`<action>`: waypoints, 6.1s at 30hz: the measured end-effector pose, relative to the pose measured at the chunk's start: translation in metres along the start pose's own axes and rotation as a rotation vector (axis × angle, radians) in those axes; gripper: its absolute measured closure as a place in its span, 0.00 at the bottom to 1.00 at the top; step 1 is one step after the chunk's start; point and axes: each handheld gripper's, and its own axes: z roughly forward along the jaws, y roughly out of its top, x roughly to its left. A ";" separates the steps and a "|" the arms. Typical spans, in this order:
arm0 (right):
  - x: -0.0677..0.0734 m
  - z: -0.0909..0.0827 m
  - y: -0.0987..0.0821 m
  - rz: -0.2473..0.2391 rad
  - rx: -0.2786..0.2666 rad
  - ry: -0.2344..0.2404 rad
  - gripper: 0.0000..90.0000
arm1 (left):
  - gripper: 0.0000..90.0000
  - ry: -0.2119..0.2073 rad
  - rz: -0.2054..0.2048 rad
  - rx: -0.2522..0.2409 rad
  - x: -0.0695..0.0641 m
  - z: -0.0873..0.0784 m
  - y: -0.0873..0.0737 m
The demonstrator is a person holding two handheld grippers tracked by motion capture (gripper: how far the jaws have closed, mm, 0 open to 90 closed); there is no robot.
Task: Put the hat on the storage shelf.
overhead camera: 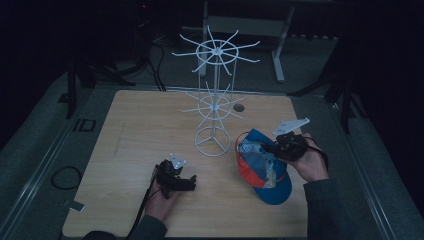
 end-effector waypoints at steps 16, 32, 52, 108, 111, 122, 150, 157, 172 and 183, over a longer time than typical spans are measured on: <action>-0.006 -0.016 0.003 0.012 -0.044 -0.042 0.99 | 0.03 0.000 0.002 0.000 0.000 0.000 0.000; -0.010 -0.026 0.010 0.005 -0.050 -0.063 0.99 | 0.03 0.001 0.002 0.000 0.000 0.000 0.000; -0.012 -0.039 0.018 0.010 -0.077 -0.088 0.99 | 0.03 0.001 0.002 0.000 0.000 0.000 0.000; 0.002 -0.087 0.053 0.003 -0.218 -0.154 0.99 | 0.03 0.001 0.002 -0.001 0.000 0.000 0.000; 0.004 -0.089 0.056 -0.003 -0.220 -0.157 0.99 | 0.03 0.002 0.001 -0.003 0.000 0.000 0.000; 0.008 -0.099 0.062 -0.009 -0.273 -0.145 0.99 | 0.03 0.002 0.002 -0.003 0.000 0.000 0.000; 0.006 -0.118 0.072 0.006 -0.383 -0.125 0.99 | 0.03 0.002 0.005 -0.001 0.000 0.000 0.000; 0.007 -0.122 0.074 -0.003 -0.386 -0.134 0.99 | 0.03 0.002 0.005 -0.001 0.000 0.000 0.000; 0.005 -0.127 0.079 -0.011 -0.387 -0.145 0.99 | 0.03 0.002 0.005 0.000 0.000 0.000 0.000; 0.006 -0.128 0.085 -0.021 -0.397 -0.153 0.99 | 0.03 0.002 0.007 0.001 0.000 0.000 0.000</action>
